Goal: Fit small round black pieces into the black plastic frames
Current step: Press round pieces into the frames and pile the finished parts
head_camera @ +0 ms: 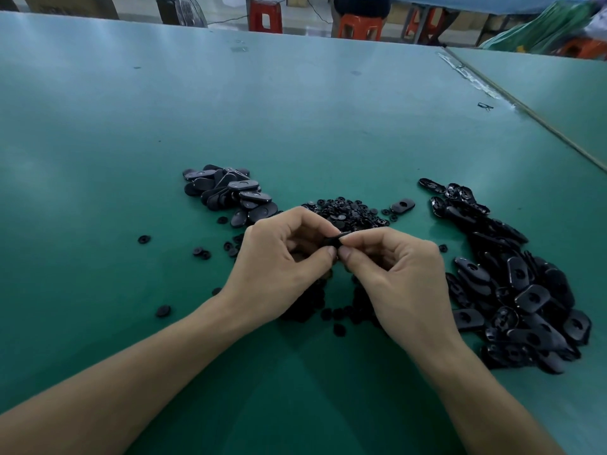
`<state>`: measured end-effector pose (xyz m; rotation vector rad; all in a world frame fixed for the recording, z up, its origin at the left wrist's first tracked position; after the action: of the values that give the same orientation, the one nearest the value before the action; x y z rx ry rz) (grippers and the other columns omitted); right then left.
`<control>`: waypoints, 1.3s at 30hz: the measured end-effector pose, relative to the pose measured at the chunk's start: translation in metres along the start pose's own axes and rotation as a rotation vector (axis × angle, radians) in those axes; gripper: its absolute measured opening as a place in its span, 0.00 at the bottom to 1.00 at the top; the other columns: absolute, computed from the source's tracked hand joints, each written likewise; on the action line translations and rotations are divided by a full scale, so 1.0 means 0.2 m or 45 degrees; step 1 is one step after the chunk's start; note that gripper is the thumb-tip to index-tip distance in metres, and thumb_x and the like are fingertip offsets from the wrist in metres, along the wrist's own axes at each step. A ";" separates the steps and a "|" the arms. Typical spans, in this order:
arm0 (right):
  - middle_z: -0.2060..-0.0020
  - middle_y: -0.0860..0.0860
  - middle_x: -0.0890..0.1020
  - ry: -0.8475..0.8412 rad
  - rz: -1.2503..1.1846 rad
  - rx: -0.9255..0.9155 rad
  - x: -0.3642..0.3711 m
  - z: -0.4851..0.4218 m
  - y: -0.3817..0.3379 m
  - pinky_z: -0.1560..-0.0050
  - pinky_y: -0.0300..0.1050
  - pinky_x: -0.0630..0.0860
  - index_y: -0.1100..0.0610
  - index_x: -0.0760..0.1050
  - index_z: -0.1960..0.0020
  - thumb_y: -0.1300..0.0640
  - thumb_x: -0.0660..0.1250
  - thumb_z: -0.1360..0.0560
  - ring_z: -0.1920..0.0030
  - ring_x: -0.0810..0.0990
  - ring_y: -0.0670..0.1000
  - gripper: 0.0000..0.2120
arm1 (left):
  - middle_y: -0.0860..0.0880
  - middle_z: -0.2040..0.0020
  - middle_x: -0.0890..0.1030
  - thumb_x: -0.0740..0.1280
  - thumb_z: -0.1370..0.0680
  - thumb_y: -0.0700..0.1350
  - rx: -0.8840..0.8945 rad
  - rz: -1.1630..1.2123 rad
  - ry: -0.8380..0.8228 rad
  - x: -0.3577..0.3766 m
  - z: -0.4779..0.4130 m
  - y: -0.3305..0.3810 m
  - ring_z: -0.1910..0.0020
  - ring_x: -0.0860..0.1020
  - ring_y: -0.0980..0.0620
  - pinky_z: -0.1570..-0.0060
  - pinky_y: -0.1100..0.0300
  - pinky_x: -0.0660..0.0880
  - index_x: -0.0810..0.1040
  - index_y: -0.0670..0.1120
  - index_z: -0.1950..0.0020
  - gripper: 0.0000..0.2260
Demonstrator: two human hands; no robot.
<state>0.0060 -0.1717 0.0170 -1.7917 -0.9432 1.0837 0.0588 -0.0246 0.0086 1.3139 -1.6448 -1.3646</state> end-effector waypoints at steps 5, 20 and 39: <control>0.58 0.37 0.86 0.014 0.133 -0.140 0.01 0.02 -0.06 0.53 0.27 0.75 0.50 0.86 0.50 0.64 0.75 0.27 0.56 0.83 0.36 0.11 | 0.54 0.61 0.84 0.73 0.29 0.40 0.024 -0.003 0.050 -0.01 -0.01 0.01 0.63 0.81 0.56 0.61 0.62 0.78 0.80 0.51 0.55 0.08; 0.59 0.40 0.86 -0.129 0.092 -0.027 -0.04 -0.03 0.00 0.52 0.36 0.79 0.49 0.84 0.51 0.61 0.75 0.27 0.56 0.85 0.42 0.08 | 0.51 0.59 0.85 0.76 0.30 0.41 -0.039 0.040 -0.020 -0.01 -0.01 0.00 0.60 0.83 0.53 0.57 0.60 0.80 0.81 0.49 0.52 0.09; 0.63 0.46 0.85 -0.218 0.091 0.096 -0.03 -0.03 0.02 0.61 0.43 0.80 0.49 0.81 0.56 0.58 0.73 0.25 0.63 0.83 0.47 0.04 | 0.50 0.61 0.87 0.78 0.31 0.33 -0.029 0.065 0.010 -0.03 0.00 0.01 0.62 0.84 0.55 0.58 0.63 0.81 0.86 0.52 0.56 0.14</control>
<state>0.0110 -0.1794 0.0173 -1.7029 -0.9319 1.3175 0.0607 -0.0197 0.0118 1.2546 -1.6420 -1.3430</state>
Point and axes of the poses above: each hand's wrist, its own z-axis away from the middle knuckle, its own x-axis out of the palm, y = z × x, the point moved 6 cm from there along -z, towards the middle knuckle
